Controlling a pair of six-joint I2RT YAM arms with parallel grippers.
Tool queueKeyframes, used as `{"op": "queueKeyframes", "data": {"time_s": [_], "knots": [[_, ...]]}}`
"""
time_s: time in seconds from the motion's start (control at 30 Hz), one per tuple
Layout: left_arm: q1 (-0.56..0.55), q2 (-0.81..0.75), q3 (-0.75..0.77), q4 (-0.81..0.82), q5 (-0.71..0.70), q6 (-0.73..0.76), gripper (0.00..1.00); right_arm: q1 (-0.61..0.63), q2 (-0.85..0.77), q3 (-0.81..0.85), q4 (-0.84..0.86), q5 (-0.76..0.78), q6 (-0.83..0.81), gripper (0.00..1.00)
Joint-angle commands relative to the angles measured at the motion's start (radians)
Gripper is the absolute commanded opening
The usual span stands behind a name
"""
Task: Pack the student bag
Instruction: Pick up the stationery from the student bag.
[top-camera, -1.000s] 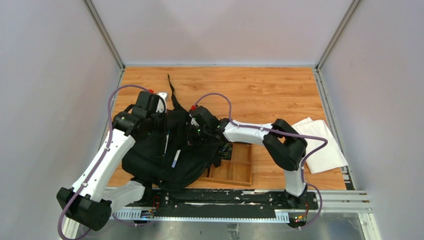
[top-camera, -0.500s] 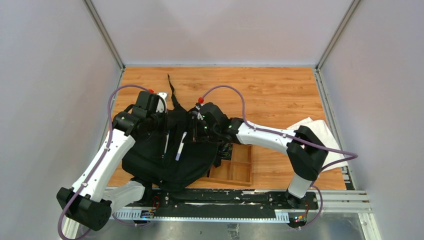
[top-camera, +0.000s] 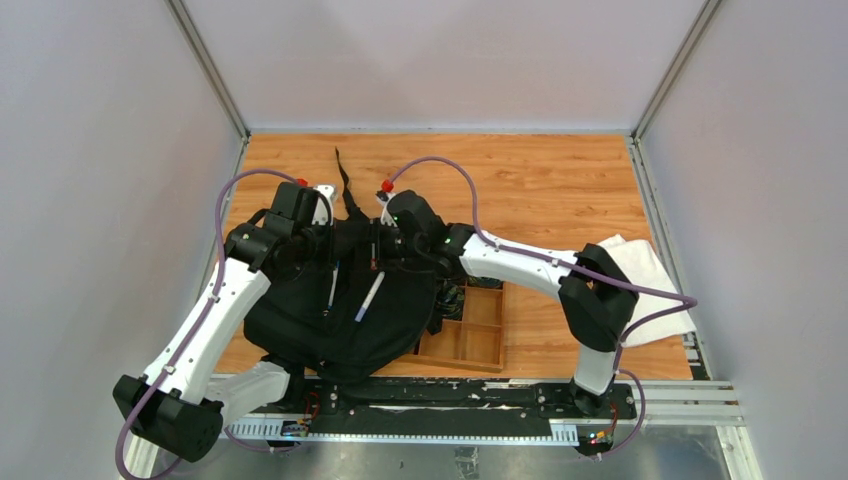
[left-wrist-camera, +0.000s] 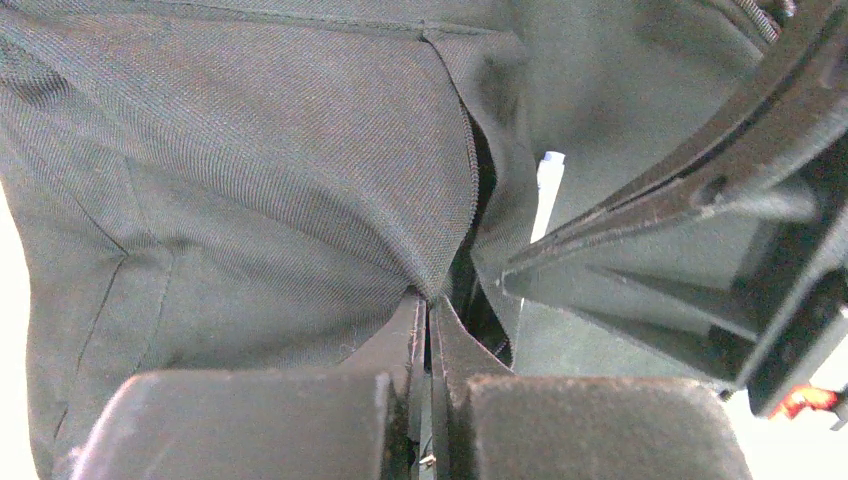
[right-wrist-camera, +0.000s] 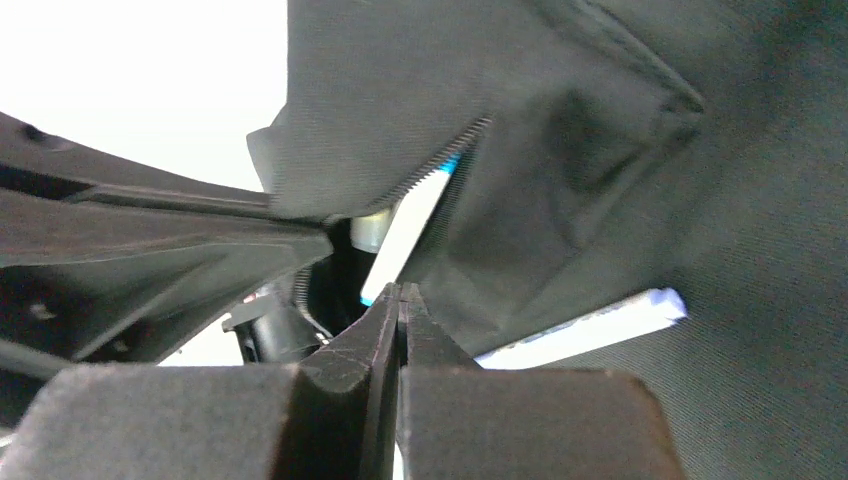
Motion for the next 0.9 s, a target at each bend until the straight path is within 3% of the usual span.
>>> {"op": "queueKeyframes", "data": {"time_s": [0.0, 0.1, 0.2, 0.4, 0.57, 0.87], "knots": [[-0.004, -0.025, 0.015, 0.054, 0.077, -0.001, 0.0, -0.019, -0.012, -0.041, -0.025, 0.028, 0.008, 0.05], [-0.004, -0.021, 0.012, 0.054, 0.073, -0.001, 0.0, -0.019, -0.061, -0.117, -0.1, 0.101, 0.037, 0.32], [-0.004, -0.021, 0.012, 0.054, 0.068, -0.002, 0.0, -0.012, -0.079, -0.181, -0.081, 0.114, 0.096, 0.41], [-0.004, -0.027, 0.01, 0.054, 0.071, -0.007, 0.0, 0.01, -0.038, -0.16, -0.158, 0.156, 0.146, 0.43], [-0.004, -0.021, 0.0, 0.055, 0.077, -0.009, 0.0, 0.038, 0.049, -0.031, -0.298, 0.231, 0.142, 0.44], [-0.004, -0.031, -0.004, 0.055, 0.078, -0.007, 0.0, 0.079, 0.214, 0.223, -0.583, 0.382, 0.139, 0.38]]}}
